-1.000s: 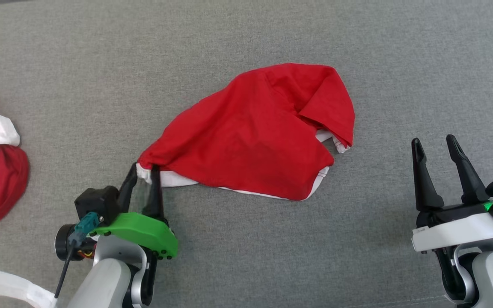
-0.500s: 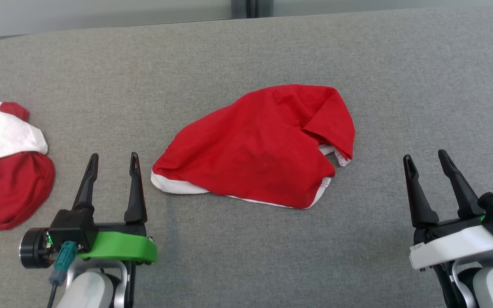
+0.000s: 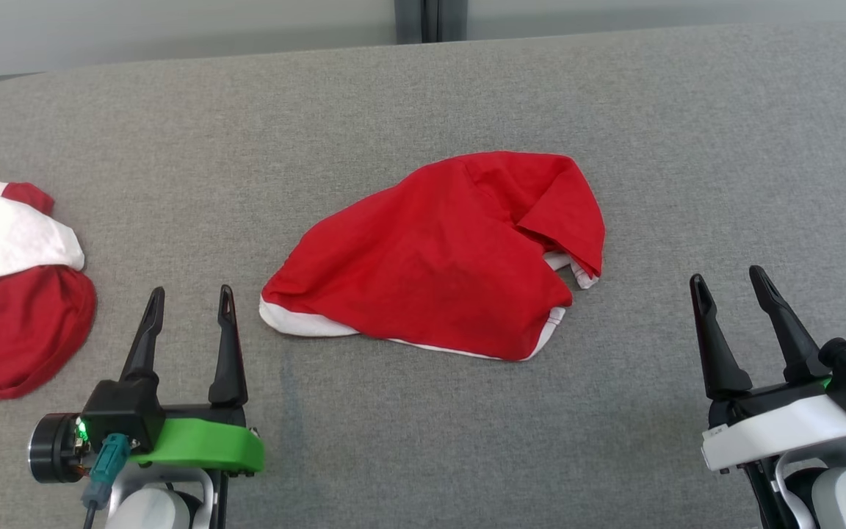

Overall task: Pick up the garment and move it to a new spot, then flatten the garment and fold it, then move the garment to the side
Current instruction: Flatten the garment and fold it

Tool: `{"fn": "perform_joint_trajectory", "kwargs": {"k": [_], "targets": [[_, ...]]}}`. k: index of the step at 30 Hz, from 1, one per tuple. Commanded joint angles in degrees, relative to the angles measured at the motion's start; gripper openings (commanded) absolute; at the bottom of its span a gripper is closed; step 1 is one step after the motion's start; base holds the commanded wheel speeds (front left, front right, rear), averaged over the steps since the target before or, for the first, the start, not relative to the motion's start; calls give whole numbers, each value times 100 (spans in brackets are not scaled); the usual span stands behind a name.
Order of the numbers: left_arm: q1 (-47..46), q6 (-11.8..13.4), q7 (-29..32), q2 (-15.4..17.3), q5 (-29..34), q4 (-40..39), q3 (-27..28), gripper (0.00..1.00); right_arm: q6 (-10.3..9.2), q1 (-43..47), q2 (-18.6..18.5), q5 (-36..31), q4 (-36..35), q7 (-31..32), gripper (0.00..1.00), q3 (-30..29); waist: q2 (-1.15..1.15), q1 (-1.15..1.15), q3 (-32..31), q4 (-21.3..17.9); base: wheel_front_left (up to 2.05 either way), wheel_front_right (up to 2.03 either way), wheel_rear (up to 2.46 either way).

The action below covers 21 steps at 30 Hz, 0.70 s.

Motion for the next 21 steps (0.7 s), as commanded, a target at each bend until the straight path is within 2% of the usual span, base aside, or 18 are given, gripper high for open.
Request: {"fn": "perform_joint_trajectory", "kwargs": {"k": [1, 4, 9, 12, 15, 16, 17, 18, 21], "targets": [[0, 5, 1, 67, 29, -26, -13, 100, 1, 12, 3, 8, -25, 7, 100, 3, 0, 0, 26, -4, 0, 0, 0], [-150, -87, 144, 88, 85, -8, -133, 100, 1, -15, -11, 18, -19, 10, 100, -8, 0, 0, 117, -3, 0, 0, 0], [-410, -357, 915, 60, -82, 289, -459, 100, 1, -112, -54, 30, 54, 46, 100, 70, 0, 0, 364, -21, 0, 0, 0], [-558, -433, 1353, 8, -255, 592, -534, 100, 1, -166, -81, 55, 150, 51, 100, 171, 0, 0, 512, -41, 0, 0, 0], [-724, -495, 1506, -51, -373, 748, -514, 100, 1, -221, -121, 67, 267, 44, 100, 286, 0, 0, 618, -61, 0, 0, 0], [-763, -522, 1536, -66, -413, 807, -504, 89, 1, -259, -139, 72, 308, 43, 100, 343, 0, 0, 658, -67, 0, 0, 0], [-800, -532, 1527, -84, -446, 841, -489, 50, 1, -289, -159, 66, 349, 47, 100, 397, 0, 0, 683, -73, 0, 0, 0], [-842, -559, 1510, -86, -459, 878, -477, 0, 1, -324, -180, 67, 397, 49, 100, 474, 0, 0, 717, -80, 0, 0, 0], [-956, -626, 1463, -124, -540, 972, -469, 0, 1, -506, -283, 124, 660, 57, 100, 894, 0, 0, 811, -70, 0, 0, 0]]}}
